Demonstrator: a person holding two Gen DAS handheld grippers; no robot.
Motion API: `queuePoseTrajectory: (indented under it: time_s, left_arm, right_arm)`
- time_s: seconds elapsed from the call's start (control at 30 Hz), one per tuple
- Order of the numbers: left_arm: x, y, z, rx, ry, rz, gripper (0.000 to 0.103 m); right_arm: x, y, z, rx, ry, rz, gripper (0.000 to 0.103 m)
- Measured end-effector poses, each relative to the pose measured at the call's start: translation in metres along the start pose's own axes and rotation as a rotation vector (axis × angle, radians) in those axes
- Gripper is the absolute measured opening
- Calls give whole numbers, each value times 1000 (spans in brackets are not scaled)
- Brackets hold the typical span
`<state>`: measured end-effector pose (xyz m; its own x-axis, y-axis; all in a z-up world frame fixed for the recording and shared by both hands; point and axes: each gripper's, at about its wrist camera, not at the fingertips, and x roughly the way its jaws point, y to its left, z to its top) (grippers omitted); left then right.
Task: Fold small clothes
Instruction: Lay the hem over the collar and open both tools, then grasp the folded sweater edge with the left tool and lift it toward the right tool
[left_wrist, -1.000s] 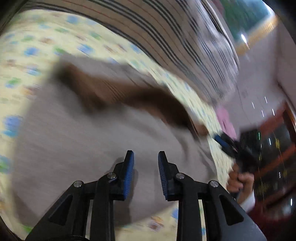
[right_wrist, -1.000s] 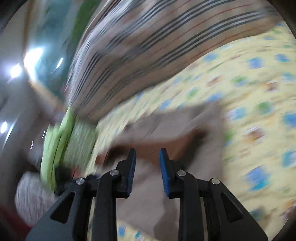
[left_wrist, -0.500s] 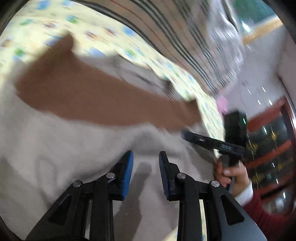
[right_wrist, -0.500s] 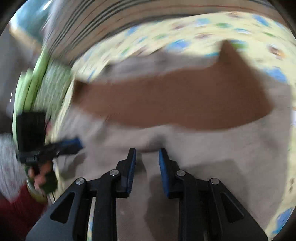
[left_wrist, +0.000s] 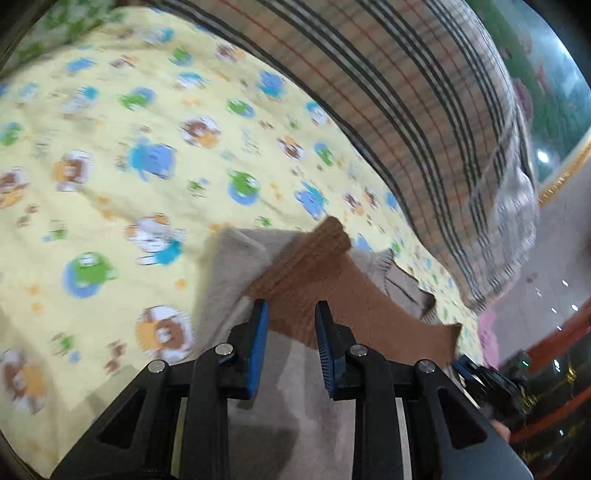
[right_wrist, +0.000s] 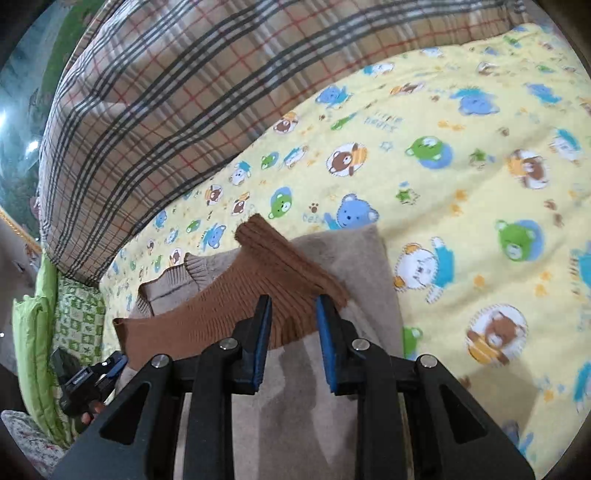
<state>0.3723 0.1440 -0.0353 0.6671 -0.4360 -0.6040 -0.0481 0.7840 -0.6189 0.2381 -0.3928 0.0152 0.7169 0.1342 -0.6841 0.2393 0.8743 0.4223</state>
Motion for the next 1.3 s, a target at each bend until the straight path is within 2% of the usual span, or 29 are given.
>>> queuePoseTrajectory:
  time_s: [0.07, 0.1, 0.17, 0.27, 0.3, 0.37, 0.43, 0.47, 0.57, 0.63, 0.7, 0.77, 0.87, 1.0, 1.07, 1.17, 1.3]
  left_arm:
    - [-7, -14, -7, 19, -1, 25, 32]
    - [-16, -21, -13, 38, -12, 47, 36]
    - [-21, -41, -26, 70, -24, 34, 43]
    - [-24, -62, -44, 140, 4, 2, 48]
    - [-20, -64, -47, 151, 26, 12, 48]
    - [-12, -56, -46, 142, 51, 46, 46]
    - [-10, -40, -40, 106, 52, 51, 36]
    - [-11, -32, -37, 85, 53, 37, 35]
    - [-29, -15, -35, 29, 44, 12, 36]
    - [-47, -14, -42, 50, 22, 57, 44]
    - [-73, -16, -60, 56, -13, 69, 52]
    - [-95, -19, -81, 44, -27, 45, 59]
    - [-121, -24, -120, 17, -27, 18, 63]
    - [-140, -29, -173, -8, 30, -11, 64]
    - [-146, -26, -190, -28, 56, -29, 65]
    - [-149, -17, -211, -92, 76, -59, 65]
    - [-146, -12, -225, -151, 60, -61, 67]
  right_arm:
    - [-9, 14, -8, -37, 5, -5, 27]
    - [-12, 29, -12, -93, 20, 29, 27]
    - [-9, 67, -24, -195, 49, 92, 27]
    - [11, 112, -44, -292, 188, 245, 28]
    - [19, 119, -48, -300, 221, 263, 28]
    - [41, 135, -56, -347, 287, 244, 28]
    - [71, 135, -56, -346, 351, 141, 28]
    - [80, 127, -51, -314, 342, 90, 28]
    - [83, 101, -22, -169, 207, 10, 28]
    - [69, 93, -16, -106, 144, 11, 28]
    - [49, 94, -19, -82, 104, 63, 28]
    - [29, 95, -29, -78, 91, 119, 29]
    - [0, 98, -52, -104, 86, 163, 30]
    - [-28, 106, -88, -140, 88, 185, 34]
    - [-41, 100, -105, -135, 91, 193, 38]
    - [-61, 90, -130, -112, 97, 210, 39]
    - [-81, 83, -162, -62, 101, 240, 39]
